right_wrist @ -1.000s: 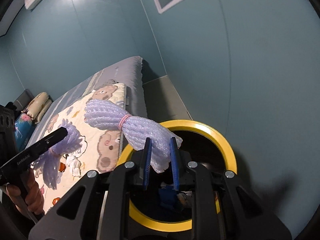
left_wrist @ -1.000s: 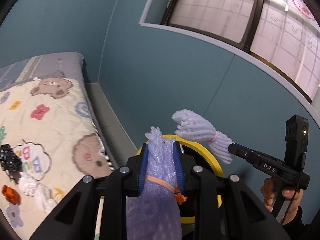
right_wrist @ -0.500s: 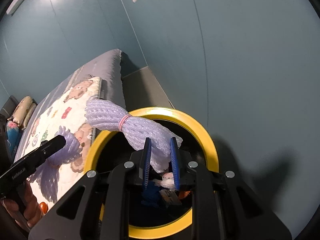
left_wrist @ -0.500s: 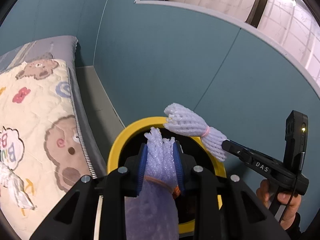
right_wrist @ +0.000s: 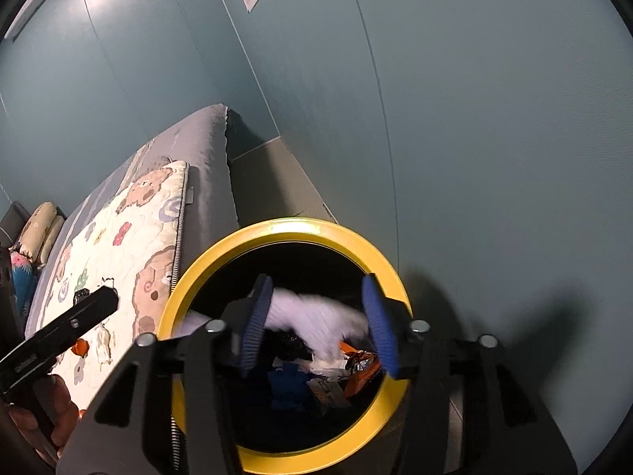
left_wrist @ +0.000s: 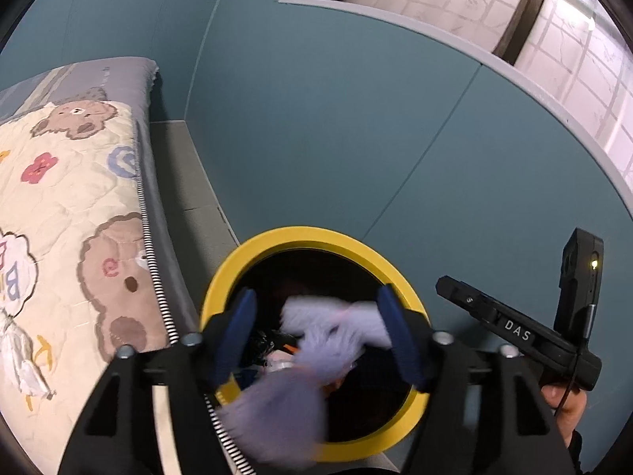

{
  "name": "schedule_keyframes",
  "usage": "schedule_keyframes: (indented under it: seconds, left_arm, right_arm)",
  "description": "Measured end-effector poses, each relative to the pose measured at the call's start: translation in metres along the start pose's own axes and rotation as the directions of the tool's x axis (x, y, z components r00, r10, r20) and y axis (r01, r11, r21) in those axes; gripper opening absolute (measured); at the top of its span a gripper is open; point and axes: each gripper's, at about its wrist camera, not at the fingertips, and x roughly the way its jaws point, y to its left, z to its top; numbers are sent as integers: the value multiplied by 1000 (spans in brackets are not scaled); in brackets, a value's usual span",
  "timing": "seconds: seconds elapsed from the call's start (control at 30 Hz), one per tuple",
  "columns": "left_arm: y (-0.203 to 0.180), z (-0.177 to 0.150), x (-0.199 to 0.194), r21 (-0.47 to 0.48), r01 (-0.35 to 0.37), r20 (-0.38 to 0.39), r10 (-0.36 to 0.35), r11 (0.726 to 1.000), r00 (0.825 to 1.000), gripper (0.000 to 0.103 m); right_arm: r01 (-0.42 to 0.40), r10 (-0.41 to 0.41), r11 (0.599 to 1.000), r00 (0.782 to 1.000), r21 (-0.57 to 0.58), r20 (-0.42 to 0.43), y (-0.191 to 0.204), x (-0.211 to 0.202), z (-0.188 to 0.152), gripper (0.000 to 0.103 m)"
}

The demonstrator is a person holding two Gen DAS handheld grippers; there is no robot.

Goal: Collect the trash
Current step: 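Move both tools back over the orange peel and white tissue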

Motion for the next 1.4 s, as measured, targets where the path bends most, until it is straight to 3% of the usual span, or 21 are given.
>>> schedule_keyframes:
  seconds: [0.17, 0.4, 0.67, 1.07, 1.4]
  left_arm:
    - [14, -3, -25, -32, -54, 32, 55, 998, 998, 83]
    - [52, -10, -52, -65, -156, 43, 159, 986, 986, 88]
    - [112, -18, -94, -134, -253, 63, 263, 958, 963, 92]
    - [199, -39, -155, -256, -371, 81, 402, 893, 912, 93]
    - [265, -57, -179, -351, -438, 52, 485, 827, 873, 93]
  right_arm:
    - [3, -3, 1000, 1000, -2, -25, 7, 1, -3, 62]
    - [-54, 51, 997, 997, -56, -54, 35, -2, -10, 72]
    - [-179, 170, 966, 984, -185, -61, 106, -7, -16, 82]
    - [-317, 298, 888, 948, -334, -110, 222, -1, -28, 83]
    - [-372, 320, 822, 928, -432, -191, 294, 22, -55, 83]
